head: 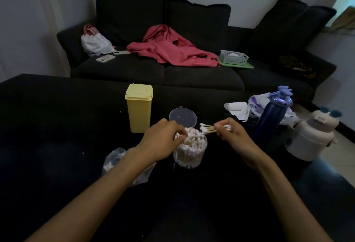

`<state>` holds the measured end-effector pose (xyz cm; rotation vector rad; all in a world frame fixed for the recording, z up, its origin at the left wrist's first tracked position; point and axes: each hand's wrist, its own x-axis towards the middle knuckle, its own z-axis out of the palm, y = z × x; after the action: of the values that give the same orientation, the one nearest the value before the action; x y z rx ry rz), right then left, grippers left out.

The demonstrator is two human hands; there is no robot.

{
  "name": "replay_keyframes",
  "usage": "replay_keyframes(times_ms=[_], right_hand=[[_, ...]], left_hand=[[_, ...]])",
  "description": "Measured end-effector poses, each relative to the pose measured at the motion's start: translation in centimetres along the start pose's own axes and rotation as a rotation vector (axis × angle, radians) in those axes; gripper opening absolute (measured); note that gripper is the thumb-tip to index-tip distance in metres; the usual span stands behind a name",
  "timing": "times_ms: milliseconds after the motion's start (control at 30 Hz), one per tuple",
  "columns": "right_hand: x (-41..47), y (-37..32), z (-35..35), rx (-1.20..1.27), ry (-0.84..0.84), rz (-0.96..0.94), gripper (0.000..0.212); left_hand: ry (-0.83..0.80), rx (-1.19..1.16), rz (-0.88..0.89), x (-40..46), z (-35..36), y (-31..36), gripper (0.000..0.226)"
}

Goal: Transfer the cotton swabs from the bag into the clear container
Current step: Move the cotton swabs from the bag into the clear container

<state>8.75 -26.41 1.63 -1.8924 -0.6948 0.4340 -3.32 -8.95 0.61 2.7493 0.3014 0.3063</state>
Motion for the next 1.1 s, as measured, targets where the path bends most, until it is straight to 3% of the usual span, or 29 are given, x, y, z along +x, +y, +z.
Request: replay_keyframes(times_ms=[133, 467, 567, 667, 833, 933, 1100], right_hand=[[1.1, 0.0, 0.5, -0.206, -0.176, 0.017, 0.012], [5.6, -3.0, 1.4, -0.497, -0.544, 0.095, 0.006], [5.8, -3.5, 2.0, -0.738, -0.54, 0.011, 0.009], [5.3, -3.2, 3.3, -1.046, -0.467, -0.238, 0.004], [3.9, -1.1, 4.7, -1.131, -0.267, -0.555, 0.01], [3.2, -0.2, 4.6, -1.108, -0.237, -0.554, 0.01], [3.8, -0.7, 3.9, -1.085, -0.4, -0.401, 0.007]], left_hand=[[-0.087, 0.192, 0.058, -1.1, 0.4, -1.3, 0.029], [-0.142, 0.253, 0.105, -1.7, 0.4, -1.7, 0.041], [-0.163, 0.257, 0.11, -1.6, 0.3, -1.6, 0.041], [-0.189, 0.249, 0.11, -1.5, 0.2, -1.8, 0.042], [-0.202, 0.231, 0.119, -1.6, 0.2, -1.9, 0.042], [-0.195, 0.238, 0.12, -1.7, 0.3, -1.7, 0.043], [-0.194, 0.223, 0.111, -1.6, 0.2, -1.5, 0.043]])
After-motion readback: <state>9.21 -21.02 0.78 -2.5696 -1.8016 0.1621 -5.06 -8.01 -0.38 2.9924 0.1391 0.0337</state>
